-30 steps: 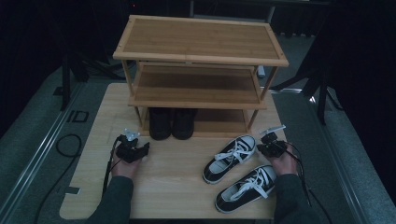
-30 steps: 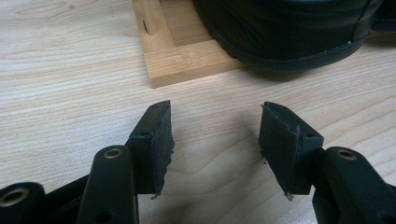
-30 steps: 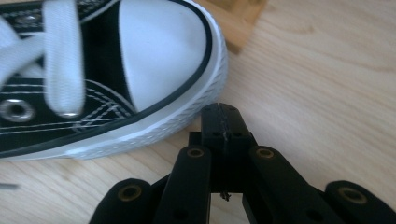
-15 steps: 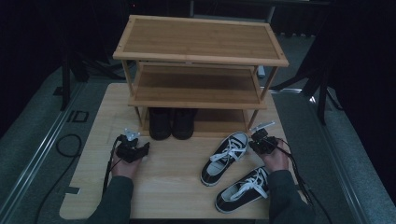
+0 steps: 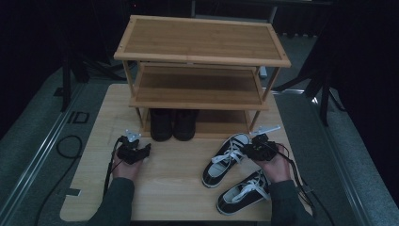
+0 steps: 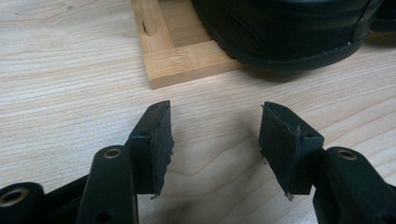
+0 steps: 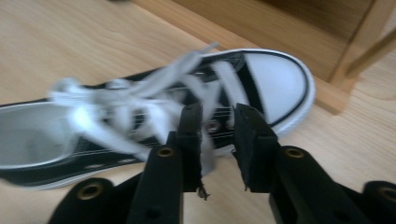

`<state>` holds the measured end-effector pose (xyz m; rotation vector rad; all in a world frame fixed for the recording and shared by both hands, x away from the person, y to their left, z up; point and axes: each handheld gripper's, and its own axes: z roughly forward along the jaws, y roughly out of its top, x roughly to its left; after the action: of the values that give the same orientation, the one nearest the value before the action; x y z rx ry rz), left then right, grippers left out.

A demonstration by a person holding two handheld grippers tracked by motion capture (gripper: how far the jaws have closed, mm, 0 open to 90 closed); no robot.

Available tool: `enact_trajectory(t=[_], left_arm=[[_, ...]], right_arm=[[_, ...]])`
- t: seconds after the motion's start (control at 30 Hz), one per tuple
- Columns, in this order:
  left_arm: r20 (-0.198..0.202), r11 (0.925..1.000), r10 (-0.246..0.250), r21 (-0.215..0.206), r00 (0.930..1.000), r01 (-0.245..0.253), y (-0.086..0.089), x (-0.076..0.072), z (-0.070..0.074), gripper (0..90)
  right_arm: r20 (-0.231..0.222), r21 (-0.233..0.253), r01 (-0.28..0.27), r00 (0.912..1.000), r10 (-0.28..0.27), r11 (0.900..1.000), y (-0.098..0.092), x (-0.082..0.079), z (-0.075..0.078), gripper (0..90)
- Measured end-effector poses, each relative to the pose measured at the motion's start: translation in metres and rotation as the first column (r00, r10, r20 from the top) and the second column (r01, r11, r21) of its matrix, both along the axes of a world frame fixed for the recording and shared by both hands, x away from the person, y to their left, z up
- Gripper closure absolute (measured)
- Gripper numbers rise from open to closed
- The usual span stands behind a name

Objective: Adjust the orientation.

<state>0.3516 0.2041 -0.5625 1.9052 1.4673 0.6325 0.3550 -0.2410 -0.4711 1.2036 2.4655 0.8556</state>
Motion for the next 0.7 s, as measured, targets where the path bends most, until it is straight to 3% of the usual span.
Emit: enact_trajectory(t=[0.2,0.3,0.4,0.6,0.7], left_arm=[[0.0,1.0,0.0,0.0,1.0,0.0,0.0,0.0,0.0,44.4],[0.0,1.0,-0.001,0.0,1.0,0.001,0.0,0.0,0.0,44.3],[0.0,1.0,-0.002,0.0,1.0,0.002,0.0,0.0,0.0,44.2],[0.0,1.0,-0.001,0.0,1.0,0.001,0.0,0.0,0.0,44.2],[0.0,1.0,-0.002,0.0,1.0,0.002,0.0,0.0,0.0,44.1]], right_arm=[[0.024,0.003,-0.023,0.9994,0.023,1.0,0.013,-0.019,0.015,64.1],[0.038,0.011,-0.036,0.9986,0.036,0.999,0.018,-0.027,0.021,70.6],[0.046,-0.018,-0.07,0.9964,0.071,0.997,0.023,-0.035,0.025,75.6],[0.015,-0.031,-0.119,0.9927,0.119,0.992,0.034,-0.045,0.018,77.2],[0.007,-0.037,-0.118,0.9929,0.118,0.992,0.038,-0.046,0.013,73.3]])
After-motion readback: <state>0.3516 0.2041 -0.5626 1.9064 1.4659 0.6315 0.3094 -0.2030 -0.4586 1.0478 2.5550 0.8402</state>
